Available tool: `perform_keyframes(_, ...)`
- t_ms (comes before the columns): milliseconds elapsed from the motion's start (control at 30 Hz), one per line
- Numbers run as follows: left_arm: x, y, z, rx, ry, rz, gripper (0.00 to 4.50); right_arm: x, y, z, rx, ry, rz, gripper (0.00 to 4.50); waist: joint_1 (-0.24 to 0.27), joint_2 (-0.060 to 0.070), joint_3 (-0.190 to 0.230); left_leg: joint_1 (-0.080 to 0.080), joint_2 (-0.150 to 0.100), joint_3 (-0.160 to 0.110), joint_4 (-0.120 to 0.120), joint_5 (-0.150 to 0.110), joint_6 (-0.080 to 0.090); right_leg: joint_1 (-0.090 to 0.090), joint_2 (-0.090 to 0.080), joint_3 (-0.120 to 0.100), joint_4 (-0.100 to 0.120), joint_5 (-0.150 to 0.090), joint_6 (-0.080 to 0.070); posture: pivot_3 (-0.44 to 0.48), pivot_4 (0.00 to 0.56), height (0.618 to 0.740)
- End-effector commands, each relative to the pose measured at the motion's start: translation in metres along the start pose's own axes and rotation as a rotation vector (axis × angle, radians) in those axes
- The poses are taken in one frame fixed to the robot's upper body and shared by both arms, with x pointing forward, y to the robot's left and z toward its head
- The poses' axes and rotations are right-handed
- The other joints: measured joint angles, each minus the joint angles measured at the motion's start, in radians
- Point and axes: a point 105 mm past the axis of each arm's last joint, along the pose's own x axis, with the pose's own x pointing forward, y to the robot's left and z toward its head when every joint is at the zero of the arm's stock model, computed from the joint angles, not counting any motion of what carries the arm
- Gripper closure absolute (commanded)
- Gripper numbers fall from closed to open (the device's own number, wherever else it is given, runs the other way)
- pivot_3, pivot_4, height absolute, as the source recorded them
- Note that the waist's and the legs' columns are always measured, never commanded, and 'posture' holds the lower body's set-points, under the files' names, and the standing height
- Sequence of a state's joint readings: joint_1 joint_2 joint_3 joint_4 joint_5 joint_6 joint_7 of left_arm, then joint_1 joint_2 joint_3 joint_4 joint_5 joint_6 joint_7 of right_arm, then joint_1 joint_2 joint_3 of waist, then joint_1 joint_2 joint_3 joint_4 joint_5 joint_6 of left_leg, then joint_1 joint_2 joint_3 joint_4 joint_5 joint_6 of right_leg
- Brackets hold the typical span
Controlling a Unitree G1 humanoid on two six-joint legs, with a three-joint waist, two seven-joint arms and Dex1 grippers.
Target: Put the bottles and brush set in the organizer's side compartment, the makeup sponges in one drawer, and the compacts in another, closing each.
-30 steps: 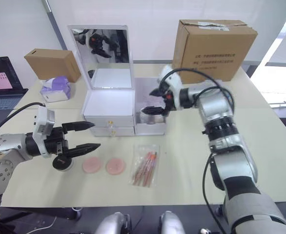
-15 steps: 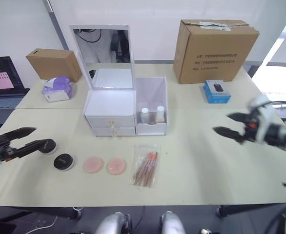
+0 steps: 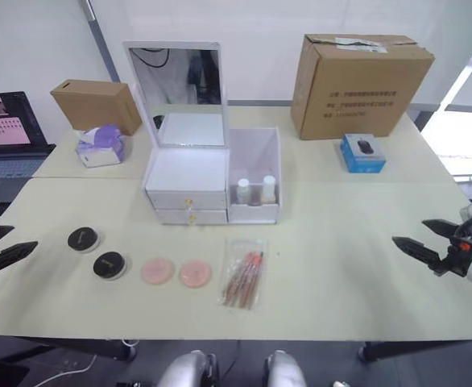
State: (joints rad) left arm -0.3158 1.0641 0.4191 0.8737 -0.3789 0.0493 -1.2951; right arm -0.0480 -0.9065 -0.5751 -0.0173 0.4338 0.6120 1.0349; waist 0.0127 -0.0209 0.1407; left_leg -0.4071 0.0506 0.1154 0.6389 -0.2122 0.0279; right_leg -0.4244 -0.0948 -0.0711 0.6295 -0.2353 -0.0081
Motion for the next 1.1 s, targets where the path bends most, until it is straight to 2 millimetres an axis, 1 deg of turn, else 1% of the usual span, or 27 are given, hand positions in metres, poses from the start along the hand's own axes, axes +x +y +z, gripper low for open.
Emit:
perform_keyframes(33, 0.017, -0.019, 0.009, 0.092, 0.053, -0.117, 0.00, 0.015, 0.029, 0.022, 0.022, -0.071, 0.112, 0.05, -0.001, 0.000, 0.000, 0.000, 0.000, 0.000, 0.000, 0.000, 0.000, 0.000, 0.000, 0.000, 0.000, 0.000, 0.000, 0.000, 0.150, 0.731)
perform_keyframes(100, 0.026, -0.032, 0.009, 0.113, 0.093, -0.184, 0.00, 0.023, 0.047, 0.029, 0.029, -0.079, 0.163, 0.05, -0.001, 0.000, 0.000, 0.000, 0.000, 0.000, 0.000, 0.000, 0.000, 0.000, 0.001, 0.001, 0.001, 0.000, 0.000, 0.000, 0.150, 0.731)
perform_keyframes(167, 0.038, -0.047, 0.016, 0.102, 0.094, -0.235, 0.00, 0.028, 0.069, 0.035, 0.009, -0.072, 0.233, 0.05, -0.001, 0.000, 0.000, 0.000, 0.001, 0.000, 0.000, 0.000, 0.000, 0.000, 0.002, 0.001, 0.001, 0.000, 0.000, 0.000, 0.150, 0.731)
perform_keyframes(233, 0.055, -0.068, 0.027, 0.025, 0.107, -0.303, 0.00, 0.034, 0.093, 0.041, -0.012, -0.067, 0.310, 0.05, -0.001, 0.000, 0.000, -0.001, 0.001, 0.000, 0.000, 0.000, 0.001, 0.000, 0.002, 0.001, 0.001, 0.000, 0.000, 0.000, 0.150, 0.731)
perform_keyframes(267, 0.060, -0.076, 0.030, 0.006, 0.118, -0.324, 0.00, 0.037, 0.100, 0.042, -0.009, -0.065, 0.324, 0.05, 0.000, -0.001, 0.000, -0.001, 0.001, 0.000, 0.000, 0.001, 0.001, 0.000, 0.002, 0.001, 0.001, 0.000, 0.000, 0.000, 0.150, 0.731)
perform_keyframes(333, 0.072, -0.100, 0.036, -0.005, 0.128, -0.394, 0.00, 0.041, 0.113, 0.044, 0.004, -0.057, 0.341, 0.05, 0.001, -0.001, 0.000, -0.001, 0.000, -0.001, 0.000, 0.000, 0.001, 0.001, 0.003, 0.001, 0.000, 0.000, 0.001, 0.000, 0.150, 0.731)
perform_keyframes(367, 0.078, -0.113, 0.040, -0.015, 0.131, -0.429, 0.00, 0.044, 0.117, 0.046, -0.017, -0.079, 0.315, 0.05, 0.002, -0.001, 0.000, -0.001, 0.000, -0.001, 0.000, 0.000, 0.001, 0.001, 0.003, 0.001, 0.000, 0.000, 0.001, 0.000, 0.150, 0.731)
perform_keyframes(400, 0.081, -0.122, 0.042, -0.024, 0.135, -0.449, 0.00, 0.045, 0.119, 0.048, -0.032, -0.098, 0.293, 0.05, 0.002, -0.002, 0.000, -0.001, 0.000, -0.001, 0.000, 0.000, 0.001, 0.001, 0.003, 0.001, 0.000, 0.000, 0.001, 0.000, 0.150, 0.731)
perform_keyframes(433, 0.082, -0.137, 0.044, -0.042, 0.137, -0.506, 0.00, 0.048, 0.122, 0.045, 0.003, -0.077, 0.300, 0.05, 0.002, -0.002, 0.000, -0.002, -0.001, -0.001, 0.000, 0.001, 0.001, 0.001, 0.003, 0.001, 0.000, 0.000, 0.001, 0.000, 0.150, 0.731)
perform_keyframes(467, 0.082, -0.160, 0.046, -0.010, 0.135, -0.593, 0.00, 0.051, 0.131, 0.041, 0.085, -0.053, 0.345, 0.05, 0.000, -0.002, 0.000, -0.002, -0.001, -0.001, 0.000, 0.001, 0.001, 0.001, 0.004, 0.001, 0.000, 0.000, 0.002, 0.000, 0.150, 0.731)
perform_keyframes(500, 0.080, -0.176, 0.046, 0.014, 0.134, -0.652, 0.00, 0.052, 0.138, 0.038, 0.143, -0.029, 0.385, 0.05, -0.001, -0.003, 0.000, -0.002, -0.001, -0.001, 0.000, 0.002, 0.003, 0.001, 0.005, 0.002, 0.000, 0.000, 0.002, 0.000, 0.150, 0.731)
perform_keyframes(533, 0.079, -0.189, 0.045, 0.022, 0.141, -0.700, 0.20, 0.054, 0.143, 0.034, 0.205, 0.005, 0.422, 0.01, -0.003, -0.003, 0.000, -0.002, -0.001, -0.001, 0.000, 0.004, 0.007, 0.001, 0.005, 0.002, 0.000, 0.000, 0.002, 0.000, 0.150, 0.731)
perform_keyframes(567, 0.079, -0.197, 0.044, 0.032, 0.149, -0.717, 0.40, 0.055, 0.147, 0.031, 0.256, 0.041, 0.446, 0.00, -0.005, -0.003, 0.000, -0.001, -0.001, -0.001, 0.000, 0.005, 0.008, 0.001, 0.004, 0.004, 0.000, 0.000, 0.001, 0.000, 0.150, 0.731)
perform_keyframes(600, 0.085, -0.207, 0.040, 0.079, 0.152, -0.727, 0.54, 0.060, 0.149, 0.022, 0.326, 0.093, 0.440, 0.00, -0.005, -0.003, 0.000, 0.000, -0.001, -0.001, 0.000, 0.005, 0.009, 0.002, 0.004, 0.006, 0.000, 0.001, 0.000, 0.000, 0.150, 0.731)
perform_keyframes(667, 0.092, -0.228, 0.043, 0.086, 0.101, -0.772, 1.19, 0.066, 0.157, 0.008, 0.453, 0.171, 0.460, 0.00, -0.004, -0.004, 0.000, 0.001, 0.000, -0.002, 0.000, 0.005, 0.009, 0.003, 0.005, 0.007, 0.000, 0.003, -0.004, 0.000, 0.150, 0.731)
perform_keyframes(733, 0.095, -0.239, 0.047, 0.072, 0.070, -0.799, 1.76, 0.068, 0.162, 0.005, 0.514, 0.191, 0.478, 0.00, -0.001, -0.004, 0.000, 0.000, 0.000, -0.002, 0.000, 0.005, 0.009, 0.002, 0.006, 0.007, 0.000, 0.004, -0.005, 0.000, 0.150, 0.731)
perform_keyframes(800, 0.101, -0.261, 0.047, 0.078, 0.054, -0.858, 2.30, 0.077, 0.163, -0.001, 0.592, 0.193, 0.448, 0.00, -0.001, -0.004, 0.000, -0.002, 0.000, -0.002, 0.000, 0.005, 0.009, 0.001, 0.010, 0.007, 0.001, 0.004, -0.006, 0.000, 0.150, 0.731)
perform_keyframes(833, 0.103, -0.268, 0.048, 0.080, 0.050, -0.874, 2.69, 0.080, 0.163, -0.002, 0.619, 0.195, 0.436, 0.00, 0.001, -0.004, 0.000, -0.002, -0.001, -0.002, 0.001, 0.006, 0.009, 0.001, 0.010, 0.007, 0.001, 0.004, -0.006, 0.000, 0.150, 0.731)
perform_keyframes(867, 0.107, -0.277, 0.045, 0.091, 0.051, -0.897, 2.95, 0.084, 0.165, -0.005, 0.654, 0.200, 0.441, 0.00, 0.002, -0.003, 0.000, -0.002, -0.001, -0.003, 0.001, 0.006, 0.009, 0.002, 0.010, 0.007, 0.001, 0.004, -0.006, 0.000, 0.150, 0.731)
perform_keyframes(933, 0.116, -0.291, 0.039, 0.120, 0.064, -0.916, 3.57, 0.088, 0.172, -0.008, 0.710, 0.212, 0.486, 0.00, 0.004, -0.003, 0.000, -0.002, -0.001, -0.002, 0.002, 0.006, 0.010, 0.002, 0.010, 0.006, 0.001, 0.004, -0.005, 0.000, 0.150, 0.731)
perform_keyframes(1033, 0.128, -0.300, 0.031, 0.188, 0.088, -0.907, 4.48, 0.093, 0.177, -0.008, 0.758, 0.223, 0.515, 0.00, 0.000, -0.003, 0.000, -0.002, -0.002, -0.002, 0.003, 0.006, 0.010, 0.003, 0.012, 0.006, 0.000, 0.004, -0.004, 0.000, 0.150, 0.731)
perform_keyframes(1100, 0.134, -0.303, 0.025, 0.227, 0.106, -0.889, 4.48, 0.094, 0.180, -0.008, 0.773, 0.234, 0.534, 0.00, -0.001, -0.003, 0.000, -0.002, -0.001, -0.002, 0.003, 0.006, 0.010, 0.002, 0.013, 0.007, 0.000, 0.004, -0.004, 0.000, 0.150, 0.731)
